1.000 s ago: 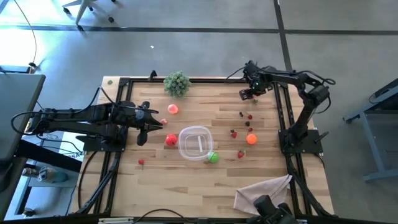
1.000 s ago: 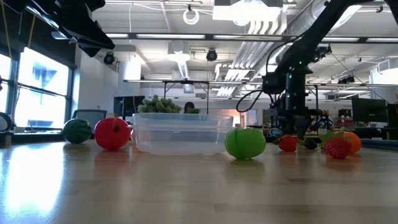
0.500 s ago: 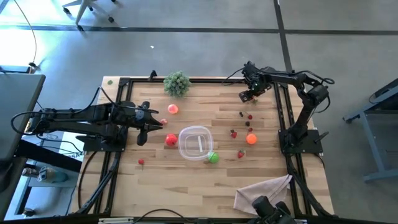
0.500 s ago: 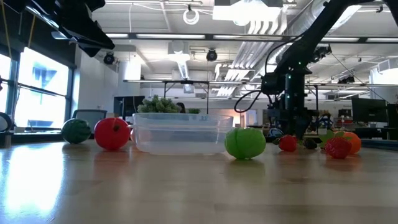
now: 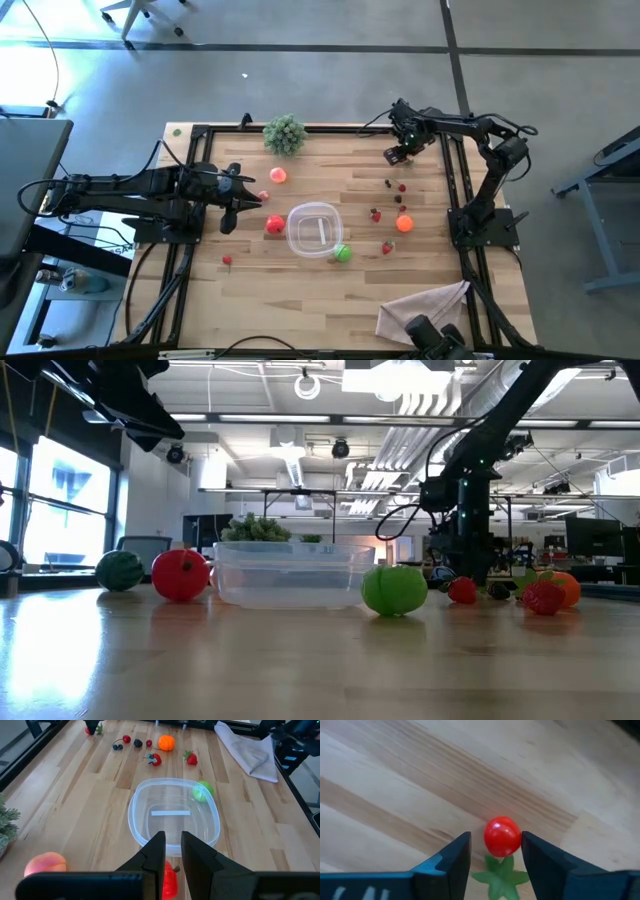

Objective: Pick and placing Produce into tupperware
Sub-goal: Put the cherry tomato into the transparent bin

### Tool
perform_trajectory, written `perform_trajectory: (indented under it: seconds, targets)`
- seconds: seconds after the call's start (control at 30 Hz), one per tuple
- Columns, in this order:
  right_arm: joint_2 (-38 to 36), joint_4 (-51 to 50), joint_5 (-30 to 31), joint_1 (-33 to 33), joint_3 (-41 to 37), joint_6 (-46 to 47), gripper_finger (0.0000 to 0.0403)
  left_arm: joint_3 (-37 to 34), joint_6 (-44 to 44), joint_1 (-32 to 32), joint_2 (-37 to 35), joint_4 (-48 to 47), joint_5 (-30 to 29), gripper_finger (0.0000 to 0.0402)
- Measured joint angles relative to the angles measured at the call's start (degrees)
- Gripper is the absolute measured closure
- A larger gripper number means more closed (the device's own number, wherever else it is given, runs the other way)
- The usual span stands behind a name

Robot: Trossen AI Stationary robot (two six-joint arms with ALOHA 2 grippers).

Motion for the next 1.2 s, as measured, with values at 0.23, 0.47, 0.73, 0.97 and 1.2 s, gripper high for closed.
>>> perform_trajectory:
  seconds: [0.23, 0.47, 0.73, 0.97, 1.2]
  targets:
    - [0.0, -0.2, -1.2, 0.5, 0.0, 0.0, 0.0249, 0.0, 0.0, 0.0, 0.0, 0.0, 0.0, 0.0350]
    - [2.1, 0.2, -0.9, 0.5, 0.0, -1.0, 0.0249, 0.0, 0.0, 0.0, 0.0, 0.0, 0.0, 0.0350]
    - [2.4, 0.3, -0.3, 0.5, 0.1, -2.0, 0.0249, 0.0, 0.0, 0.0, 0.0, 0.0, 0.0, 0.0350]
    - [2.5, 0.6, -0.2, 0.5, 0.1, -2.5, 0.0249, 0.0, 0.0, 0.0, 0.0, 0.0, 0.0, 0.0350]
    - [2.5, 1.0, -0.1, 0.5, 0.0, -2.7, 0.0250, 0.0, 0.0, 0.0, 0.0, 0.0, 0.0, 0.0350]
